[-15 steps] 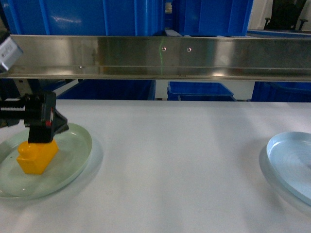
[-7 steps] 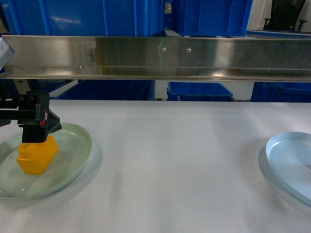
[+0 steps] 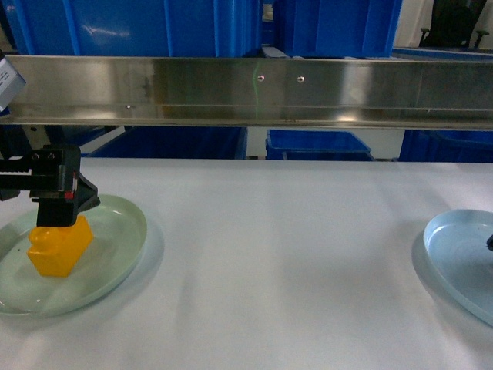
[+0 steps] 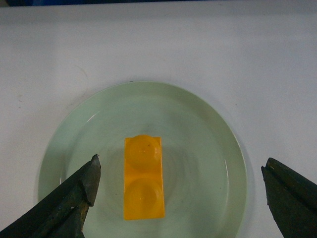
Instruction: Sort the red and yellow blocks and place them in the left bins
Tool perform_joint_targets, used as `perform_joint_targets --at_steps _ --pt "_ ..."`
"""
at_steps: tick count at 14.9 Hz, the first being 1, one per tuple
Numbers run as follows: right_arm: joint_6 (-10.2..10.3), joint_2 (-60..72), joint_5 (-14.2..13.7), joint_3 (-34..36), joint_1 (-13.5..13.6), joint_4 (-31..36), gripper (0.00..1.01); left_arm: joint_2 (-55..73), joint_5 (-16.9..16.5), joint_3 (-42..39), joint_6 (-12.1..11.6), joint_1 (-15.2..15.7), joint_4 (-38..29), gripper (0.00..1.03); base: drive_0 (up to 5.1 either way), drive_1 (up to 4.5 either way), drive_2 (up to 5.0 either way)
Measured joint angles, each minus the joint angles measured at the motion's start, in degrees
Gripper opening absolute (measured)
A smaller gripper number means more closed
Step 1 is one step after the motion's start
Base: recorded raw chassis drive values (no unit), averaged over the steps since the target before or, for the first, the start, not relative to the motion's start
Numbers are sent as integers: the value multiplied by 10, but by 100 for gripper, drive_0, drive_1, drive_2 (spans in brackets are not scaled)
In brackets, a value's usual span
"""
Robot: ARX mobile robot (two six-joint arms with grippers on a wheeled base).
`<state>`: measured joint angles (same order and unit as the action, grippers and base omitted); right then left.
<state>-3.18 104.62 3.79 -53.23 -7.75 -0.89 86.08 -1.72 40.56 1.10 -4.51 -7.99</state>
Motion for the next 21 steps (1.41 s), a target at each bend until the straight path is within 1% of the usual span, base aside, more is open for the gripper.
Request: perform_joint_targets --at_steps 1,2,3,4,6,8,10,14,15,17,18,19,20,21 --pt "-5 0 3 -1 -10 -6 98 0 0 0 0 0 0 98 0 0 0" --pt "-10 0 16 0 -16 -14 98 0 0 0 0 0 0 98 0 0 0" --pt "-6 7 38 6 8 1 98 0 0 0 0 0 0 98 0 0 0" --pt "-2 7 38 6 19 1 98 0 0 0 0 0 0 98 0 0 0" --pt "2 12 35 6 30 5 98 0 0 0 0 0 0 98 0 0 0" --pt "1 33 23 6 29 10 98 0 1 0 0 0 0 98 0 0 0" --pt "1 40 18 1 27 14 98 0 0 0 0 -1 0 98 0 0 0" --pt "-7 42 18 -4 24 9 97 0 0 0 0 -1 0 98 0 0 0" --pt "-10 42 16 -6 24 5 87 0 0 0 0 -1 0 98 0 0 0" --pt "-16 40 12 -8 25 -10 58 0 0 0 0 -1 0 98 0 0 0" --pt "-18 40 12 -8 26 -11 48 0 0 0 0 -1 0 98 0 0 0" --pt "-23 40 11 -9 31 -11 32 0 0 0 0 -1 0 98 0 0 0" --pt "-24 39 11 -9 33 -10 29 0 0 0 0 -1 0 98 0 0 0" --pt "-21 33 12 -7 37 -4 29 0 0 0 0 0 0 98 0 0 0"
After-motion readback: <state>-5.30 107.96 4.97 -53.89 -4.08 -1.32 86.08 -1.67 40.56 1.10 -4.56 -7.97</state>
